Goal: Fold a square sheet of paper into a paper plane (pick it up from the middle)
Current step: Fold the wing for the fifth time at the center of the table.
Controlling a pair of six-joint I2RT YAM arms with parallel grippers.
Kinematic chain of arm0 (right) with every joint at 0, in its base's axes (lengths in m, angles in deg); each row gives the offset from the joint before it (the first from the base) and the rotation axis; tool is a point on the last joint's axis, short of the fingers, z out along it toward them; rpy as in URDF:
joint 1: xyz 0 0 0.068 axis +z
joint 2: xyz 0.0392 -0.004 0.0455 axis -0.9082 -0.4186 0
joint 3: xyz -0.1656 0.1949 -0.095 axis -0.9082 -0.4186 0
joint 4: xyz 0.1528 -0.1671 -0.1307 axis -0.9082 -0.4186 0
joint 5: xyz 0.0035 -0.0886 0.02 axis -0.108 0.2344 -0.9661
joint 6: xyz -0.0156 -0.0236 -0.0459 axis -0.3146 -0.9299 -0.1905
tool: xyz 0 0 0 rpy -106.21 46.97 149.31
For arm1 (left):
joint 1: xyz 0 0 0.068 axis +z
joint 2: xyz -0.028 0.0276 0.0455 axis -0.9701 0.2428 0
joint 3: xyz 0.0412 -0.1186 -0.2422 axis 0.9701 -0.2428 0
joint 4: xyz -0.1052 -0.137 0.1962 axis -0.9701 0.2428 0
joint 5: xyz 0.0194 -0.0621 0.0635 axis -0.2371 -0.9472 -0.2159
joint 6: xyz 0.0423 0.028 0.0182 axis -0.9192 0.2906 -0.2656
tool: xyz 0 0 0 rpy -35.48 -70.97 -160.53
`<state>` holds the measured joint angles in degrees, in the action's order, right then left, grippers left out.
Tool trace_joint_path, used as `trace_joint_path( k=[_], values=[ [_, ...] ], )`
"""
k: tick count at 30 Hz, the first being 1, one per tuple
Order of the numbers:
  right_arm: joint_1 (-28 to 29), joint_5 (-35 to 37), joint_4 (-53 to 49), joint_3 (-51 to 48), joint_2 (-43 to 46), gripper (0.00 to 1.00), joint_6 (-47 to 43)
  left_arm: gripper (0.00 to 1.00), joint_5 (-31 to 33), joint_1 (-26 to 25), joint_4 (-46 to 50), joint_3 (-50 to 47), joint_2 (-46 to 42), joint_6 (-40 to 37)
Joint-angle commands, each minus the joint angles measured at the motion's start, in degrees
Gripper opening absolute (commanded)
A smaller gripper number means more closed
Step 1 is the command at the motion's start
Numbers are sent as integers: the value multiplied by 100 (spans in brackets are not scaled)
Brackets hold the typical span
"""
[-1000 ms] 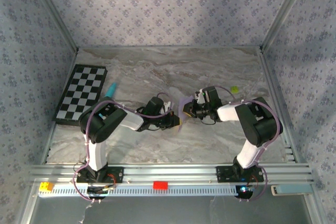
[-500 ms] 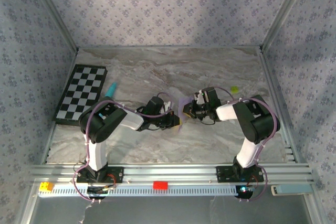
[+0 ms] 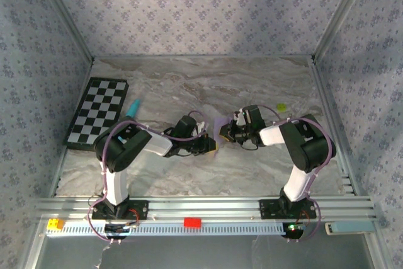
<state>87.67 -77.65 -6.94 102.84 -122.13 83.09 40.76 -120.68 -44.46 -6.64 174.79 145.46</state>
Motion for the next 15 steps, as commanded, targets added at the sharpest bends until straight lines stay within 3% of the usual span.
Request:
trace_joint_path(
  k=[1, 10, 15],
  values=[
    [-75, 417, -222, -158, -109, 10, 4, 11, 86, 43, 1102, -228, -25, -165],
    [-66, 453, -292, -153, -105, 10, -17, 1, -224, 16, 1521, -119, -99, -537],
    [-63, 479, -321, -153, -103, 10, -18, 16, -105, 1, 1976, -44, -191, -766]
  ],
)
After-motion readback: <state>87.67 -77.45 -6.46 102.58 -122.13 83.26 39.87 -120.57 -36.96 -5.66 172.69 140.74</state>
